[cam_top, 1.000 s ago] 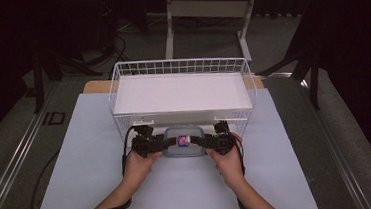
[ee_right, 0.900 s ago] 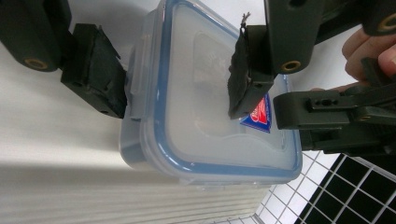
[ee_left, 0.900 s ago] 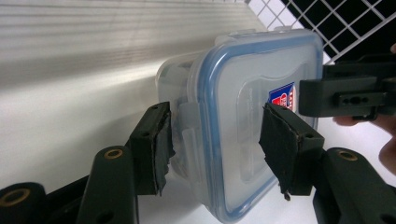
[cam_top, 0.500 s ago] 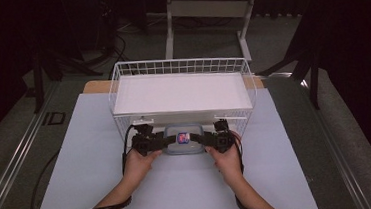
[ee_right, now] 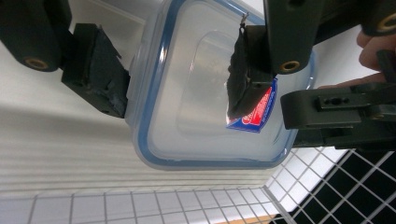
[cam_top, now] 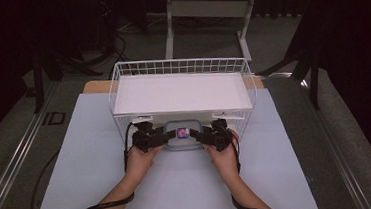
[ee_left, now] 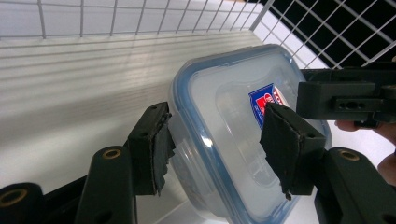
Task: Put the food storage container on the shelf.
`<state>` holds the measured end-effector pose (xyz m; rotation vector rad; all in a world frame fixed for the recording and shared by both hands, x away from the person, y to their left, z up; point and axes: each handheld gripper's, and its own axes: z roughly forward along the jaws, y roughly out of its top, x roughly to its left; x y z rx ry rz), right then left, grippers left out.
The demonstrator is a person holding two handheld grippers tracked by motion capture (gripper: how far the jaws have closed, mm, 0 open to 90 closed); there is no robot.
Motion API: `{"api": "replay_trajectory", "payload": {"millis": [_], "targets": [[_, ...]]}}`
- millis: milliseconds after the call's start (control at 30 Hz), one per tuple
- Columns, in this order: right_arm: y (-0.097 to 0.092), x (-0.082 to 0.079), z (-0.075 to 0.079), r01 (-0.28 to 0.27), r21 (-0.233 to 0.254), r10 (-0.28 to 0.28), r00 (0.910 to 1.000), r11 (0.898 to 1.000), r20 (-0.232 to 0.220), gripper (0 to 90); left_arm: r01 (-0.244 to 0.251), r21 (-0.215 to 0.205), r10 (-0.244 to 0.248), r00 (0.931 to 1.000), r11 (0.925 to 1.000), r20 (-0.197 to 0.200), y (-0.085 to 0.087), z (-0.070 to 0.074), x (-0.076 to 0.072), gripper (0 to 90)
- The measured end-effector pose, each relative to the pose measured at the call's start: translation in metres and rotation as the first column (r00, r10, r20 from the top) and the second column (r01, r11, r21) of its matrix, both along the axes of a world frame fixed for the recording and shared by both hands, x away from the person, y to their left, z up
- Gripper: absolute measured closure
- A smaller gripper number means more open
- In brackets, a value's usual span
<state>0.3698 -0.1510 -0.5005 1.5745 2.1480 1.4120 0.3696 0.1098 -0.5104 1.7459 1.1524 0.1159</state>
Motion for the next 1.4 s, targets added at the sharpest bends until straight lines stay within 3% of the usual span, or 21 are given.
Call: {"api": "replay_trajectory", "payload": {"millis": [67, 100, 133, 233, 267, 333, 467, 600, 667, 767, 933, 1067, 1167, 1200, 1233, 1300, 1400], "targets": [[0.001, 0.001, 0.0, 0.006, -0.002, -0.006, 0.9999, 1.0, -0.012, 37.6, -0.005, 0.002, 0.005, 0.9996, 1.0, 0.028, 0.001, -0.002, 0.002, 43.5], [0.002, 0.003, -0.001, -0.01, 0.002, 0.01, 0.9999, 1.0, 0.006, 38.0, -0.005, 0.002, 0.005, 0.9996, 1.0, 0.028, 0.001, -0.002, 0.002, 43.4], [0.002, 0.002, 0.0, 0.012, -0.019, -0.012, 0.9999, 1.0, -0.007, 37.2, -0.025, 0.036, 0.022, 0.9979, 0.9991, 0.06, 0.001, -0.002, 0.002, 43.2], [0.003, 0.002, -0.001, 0.015, -0.021, -0.015, 0.9999, 1.0, 0.002, 37.0, -0.035, 0.036, 0.032, 0.9969, 0.9987, 0.071, 0.001, -0.003, 0.002, 43.4], [0.004, 0.003, -0.002, 0.013, -0.035, -0.012, 0.9995, 0.999, 0.03, 36.2, -0.009, 0.049, 0.004, 0.9957, 0.9987, 0.092, 0.0, -0.002, 0.003, 43.8], [0.005, 0.002, -0.001, 0.018, -0.053, -0.015, 0.9985, 0.998, 0.052, 36.6, -0.024, 0.06, 0.019, 0.9956, 0.9979, 0.092, -0.001, -0.001, 0.002, 43.7], [0.005, -0.002, 0.003, 0.016, -0.053, -0.013, 0.9989, 0.998, 0.044, 37.0, -0.039, 0.069, 0.031, 0.9932, 0.9968, 0.112, 0.001, 0.001, -0.002, 43.7], [0.005, -0.012, 0.007, 0.008, -0.118, 0.007, 0.9916, 0.993, 0.129, 37.1, -0.044, 0.066, 0.036, 0.9927, 0.9969, 0.115, 0.007, 0.004, -0.009, 43.6], [0.006, -0.017, 0.01, 0.007, -0.142, 0.015, 0.988, 0.99, 0.154, 38.3, -0.043, 0.071, 0.035, 0.9922, 0.9966, 0.12, 0.01, 0.005, -0.015, 43.6], [0.009, -0.029, 0.015, 0.003, -0.139, 0.02, 0.9858, 0.99, 0.167, 40.7, -0.03, 0.1, 0.017, 0.9904, 0.9945, 0.137, 0.014, 0.007, -0.026, 41.0], [0.021, -0.048, 0.018, -0.052, -0.16, 0.079, 0.9817, 0.986, 0.173, 54.8, -0.01, 0.105, -0.005, 0.9887, 0.9944, 0.15, 0.023, 0.011, -0.047, 38.0], [0.024, -0.057, 0.015, -0.095, -0.162, 0.121, 0.9803, 0.982, 0.156, 75.6, 0.023, 0.105, -0.041, 0.984, 0.9942, 0.173, 0.031, 0.012, -0.063, 26.7], [0.024, -0.061, 0.01, -0.123, -0.173, 0.148, 0.9785, 0.977, 0.143, 89.8, 0.036, 0.097, -0.053, 0.9818, 0.9947, 0.182, 0.033, 0.01, -0.072, 24.5], [0.024, -0.061, 0.007, -0.133, -0.183, 0.159, 0.9777, 0.974, 0.137, 89.9, 0.036, 0.097, -0.053, 0.9818, 0.9947, 0.182, 0.033, 0.01, -0.072, 20.1], [0.025, -0.062, 0.005, -0.137, -0.193, 0.165, 0.9774, 0.972, 0.132, 90.0, 0.031, 0.131, -0.06, 0.9726, 0.9908, 0.225, 0.032, 0.006, -0.078, 13.5], [0.025, -0.062, 0.002, -0.143, -0.193, 0.169, 0.9776, 0.971, 0.126, 90.0, 0.03, 0.149, -0.063, 0.9725, 0.9885, 0.224, 0.031, 0.004, -0.081, 4.4], [0.029, -0.061, -0.005, -0.155, -0.206, 0.18, 0.9773, 0.966, 0.111, 90.0, 0.0, 0.157, -0.038, 0.9702, 0.9876, 0.239, 0.03, -0.001, -0.088, 1.5]]}}
